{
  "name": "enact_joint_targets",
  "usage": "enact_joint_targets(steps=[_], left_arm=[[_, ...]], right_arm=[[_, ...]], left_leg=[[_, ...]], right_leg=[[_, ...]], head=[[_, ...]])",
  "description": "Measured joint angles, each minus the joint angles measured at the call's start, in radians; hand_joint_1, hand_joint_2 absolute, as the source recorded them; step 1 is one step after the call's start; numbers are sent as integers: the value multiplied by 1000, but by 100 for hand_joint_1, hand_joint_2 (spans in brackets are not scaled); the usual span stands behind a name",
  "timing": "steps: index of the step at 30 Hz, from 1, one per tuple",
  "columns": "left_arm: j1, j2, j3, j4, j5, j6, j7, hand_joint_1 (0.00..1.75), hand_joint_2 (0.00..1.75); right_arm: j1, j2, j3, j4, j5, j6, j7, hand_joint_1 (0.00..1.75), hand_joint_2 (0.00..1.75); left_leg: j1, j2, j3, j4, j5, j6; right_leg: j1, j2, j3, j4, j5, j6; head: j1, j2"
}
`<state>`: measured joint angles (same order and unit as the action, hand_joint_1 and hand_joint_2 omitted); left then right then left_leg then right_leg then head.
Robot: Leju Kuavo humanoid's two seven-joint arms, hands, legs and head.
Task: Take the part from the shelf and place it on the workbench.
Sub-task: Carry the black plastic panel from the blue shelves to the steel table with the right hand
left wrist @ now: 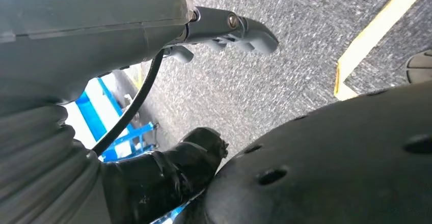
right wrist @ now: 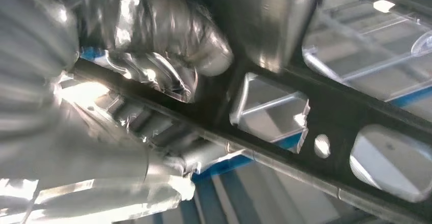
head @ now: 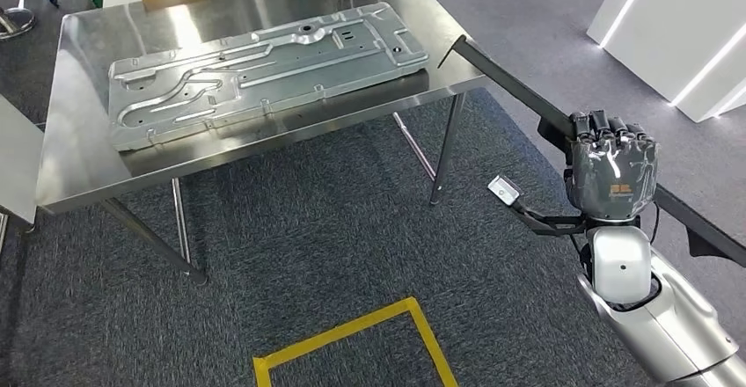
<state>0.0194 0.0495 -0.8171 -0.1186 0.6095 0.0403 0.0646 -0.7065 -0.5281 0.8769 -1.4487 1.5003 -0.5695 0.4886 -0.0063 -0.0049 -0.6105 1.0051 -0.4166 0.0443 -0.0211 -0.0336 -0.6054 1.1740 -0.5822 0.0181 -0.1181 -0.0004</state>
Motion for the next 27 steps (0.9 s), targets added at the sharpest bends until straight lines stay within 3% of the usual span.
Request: enact_joint_targets(steps=[2,3,4,5,7,9,11,12,13,15,16,18,19,20,21,23,25,27], left_arm=[[-7,0,0,0,-9,-2,4,0,175],[-9,0,0,0,-15,-2,4,0,175],[-10,0,0,0,-21,1,1,0,175],[-11,0,-1,0,-28,5,-4,0,175],[-13,1,-4,0,-42,14,-19,0,175],[-15,5,-9,0,-52,21,-33,0,175],[-13,10,-14,0,-60,25,-41,0,175],[-11,12,-17,0,-63,26,-43,0,175],[-11,15,-20,0,-65,26,-44,0,175],[-13,17,-28,0,-70,24,-44,0,175],[-15,18,-30,0,-72,24,-44,0,175],[-17,19,-33,0,-74,24,-44,0,175],[-16,19,-34,0,-74,24,-44,0,175],[-15,20,-35,0,-74,24,-44,0,175],[-15,21,-36,0,-74,23,-44,0,175],[-15,24,-38,0,-74,23,-43,0,175],[-16,27,-39,0,-74,23,-42,0,175],[-12,27,-41,0,-74,23,-42,0,175]], right_arm=[[-27,2,31,7,0,51,20,175,175],[-37,3,44,9,0,73,25,175,175],[-45,4,55,10,0,90,28,175,175],[-53,5,63,10,0,102,30,175,175],[-67,2,73,10,0,120,27,175,175],[-76,-6,78,10,0,130,16,175,175],[-82,-12,83,9,0,136,5,175,175],[-85,-13,86,9,0,139,2,175,175],[-90,-14,89,8,0,142,2,175,175],[-101,-19,98,7,0,148,5,175,175],[-106,-22,103,6,0,149,7,175,175],[-111,-28,117,6,0,152,8,175,175],[-112,-29,123,6,0,152,8,175,175],[-114,-31,128,6,0,153,8,175,175],[-116,-31,134,5,0,153,8,175,175],[-123,-33,143,4,0,153,8,175,175],[-130,-35,151,4,0,152,8,175,175],[-135,-37,157,3,0,152,8,175,175]], left_leg=[[0,-25,1,2,-1,4],[0,-40,2,4,-3,4],[1,-57,2,8,-5,3],[2,-73,3,13,-8,1],[5,-106,0,27,-16,-7],[9,-136,-12,35,-18,-19],[13,-161,-22,32,-13,-32],[11,-149,-25,35,-14,-38],[7,-120,-33,51,-24,-45],[4,-38,-79,146,-72,-55],[6,-14,-114,212,-101,-59],[11,-1,-170,309,-124,-64],[13,1,-170,304,-107,-65],[14,6,-152,264,-75,-64],[13,22,-116,192,-35,-59],[2,63,-51,68,9,-44],[-8,72,-35,30,8,-31],[-4,46,-34,20,11,-19]], right_leg=[[-1,30,-73,122,-37,2],[-1,33,-94,145,-30,3],[-3,35,-97,131,-2,3],[-5,41,-82,80,42,3],[-11,85,-35,-42,107,3],[-12,119,-9,-101,114,2],[-11,105,-2,-112,111,-2],[-12,92,1,-117,112,-7],[-14,78,6,-123,114,-13],[-13,48,16,-132,114,-24],[-10,34,19,-133,112,-27],[-8,1,26,-133,105,-30],[-7,-13,31,-133,101,-30],[-6,-27,37,-133,96,-28],[-6,-39,44,-133,91,-26],[0,-59,55,-133,81,-18],[6,-82,60,-135,75,-8],[7,-95,68,-138,68,3]], head=[[0,0],[0,0],[0,0],[0,0],[0,0],[0,0],[0,0],[0,0],[-1,0],[-3,0],[-4,0],[-4,0],[-4,0],[-4,0],[-4,0],[-4,0],[-4,0],[-4,0]])
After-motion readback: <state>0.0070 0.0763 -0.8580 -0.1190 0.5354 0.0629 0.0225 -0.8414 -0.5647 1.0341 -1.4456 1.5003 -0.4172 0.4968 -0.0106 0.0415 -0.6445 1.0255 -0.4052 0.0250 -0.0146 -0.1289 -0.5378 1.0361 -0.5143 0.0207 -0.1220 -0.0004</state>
